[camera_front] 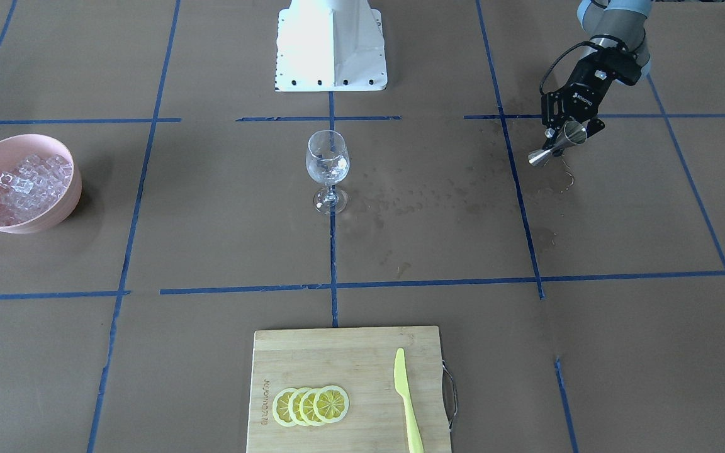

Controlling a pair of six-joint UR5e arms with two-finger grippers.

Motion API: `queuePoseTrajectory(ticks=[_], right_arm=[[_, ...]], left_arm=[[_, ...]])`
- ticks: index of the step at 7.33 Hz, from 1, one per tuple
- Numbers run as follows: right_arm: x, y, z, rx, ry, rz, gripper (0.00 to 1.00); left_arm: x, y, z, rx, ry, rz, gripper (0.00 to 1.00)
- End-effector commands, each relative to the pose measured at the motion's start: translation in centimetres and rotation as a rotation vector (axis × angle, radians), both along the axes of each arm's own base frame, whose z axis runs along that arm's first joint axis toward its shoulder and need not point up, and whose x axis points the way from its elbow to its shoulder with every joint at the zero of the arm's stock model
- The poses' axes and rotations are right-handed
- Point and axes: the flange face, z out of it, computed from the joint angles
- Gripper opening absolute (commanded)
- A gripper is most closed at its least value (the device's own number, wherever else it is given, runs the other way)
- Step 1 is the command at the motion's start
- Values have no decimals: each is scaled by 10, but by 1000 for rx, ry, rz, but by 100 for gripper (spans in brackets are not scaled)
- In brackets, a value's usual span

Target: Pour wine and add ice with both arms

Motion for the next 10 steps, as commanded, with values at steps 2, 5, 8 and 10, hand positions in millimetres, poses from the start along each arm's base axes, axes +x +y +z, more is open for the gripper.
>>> queuePoseTrajectory(ticks=[2,5,8,10], right_arm=[[1,-3,-2,9,3,1,100],[0,-3,-2,5,3,1,100],[0,-3,-2,5,3,1,100],[1,-3,-2,10,10,2,100]], left_arm=[[18,-13,24,-1,-82,-106,0],[18,-13,22,1,-81,-106,0],[17,-13,21,7,-86,-109,0],[17,-13,21,7,-88,-109,0]])
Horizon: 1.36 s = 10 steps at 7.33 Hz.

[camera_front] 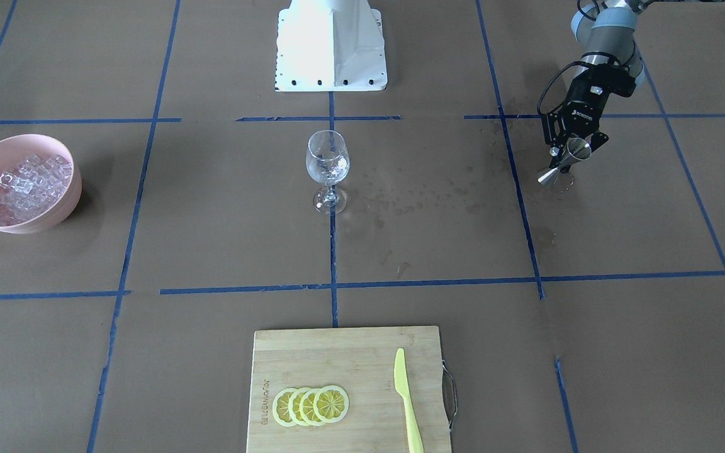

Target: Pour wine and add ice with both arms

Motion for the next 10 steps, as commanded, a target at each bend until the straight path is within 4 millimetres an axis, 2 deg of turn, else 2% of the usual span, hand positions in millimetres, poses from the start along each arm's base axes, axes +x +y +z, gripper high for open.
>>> queuePoseTrajectory(ticks=[1,10], right_arm=[[2,-1,1,6,32,8,100],[4,1,6,-5,49,15,100]], left_arm=[[1,0,2,-1,-5,-2,0],[-5,0,11,12,-54,-20,0]])
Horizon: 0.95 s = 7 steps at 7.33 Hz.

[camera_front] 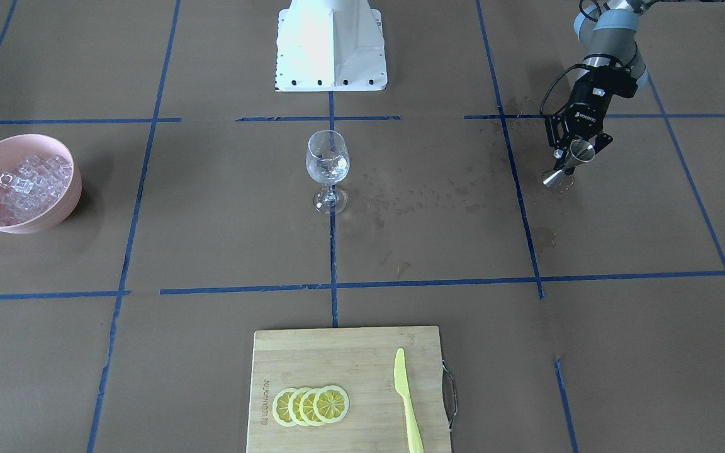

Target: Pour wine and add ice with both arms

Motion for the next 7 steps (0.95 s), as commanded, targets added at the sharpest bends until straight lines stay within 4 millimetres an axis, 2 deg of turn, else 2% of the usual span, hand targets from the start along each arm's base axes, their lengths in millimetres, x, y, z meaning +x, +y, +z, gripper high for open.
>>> queuePoseTrajectory(ticks=[1,4,7], right_arm=[[0,1,1,-3,-1,-1,100],[0,1,2,-4,0,0,100],[0,4,6,-13,1,0,100]], left_arm=[[-3,-2,2,20,-40,-43,0],[5,-2,-4,39,-57,-81,0],[20,-5,2,38,-66,-79,0]])
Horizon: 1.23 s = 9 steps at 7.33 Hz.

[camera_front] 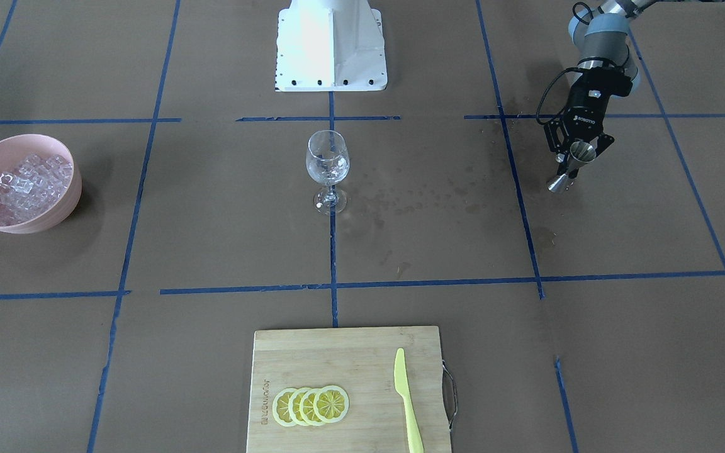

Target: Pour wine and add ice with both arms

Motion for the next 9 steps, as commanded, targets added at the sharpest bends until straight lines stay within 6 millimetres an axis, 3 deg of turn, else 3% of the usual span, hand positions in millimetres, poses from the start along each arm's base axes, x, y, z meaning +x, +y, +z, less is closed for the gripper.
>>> queuePoseTrajectory(ticks=[1,6,9], right_arm=[[0,1,1,-3,0,0,100],[0,1,1,-3,1,0,100],[0,1,1,-3,1,0,100]], left_arm=[[11,-2,0,0,2,0,0],[17,3,6,-2,-15,14,0],[28,6,0,-1,-4,25,0]])
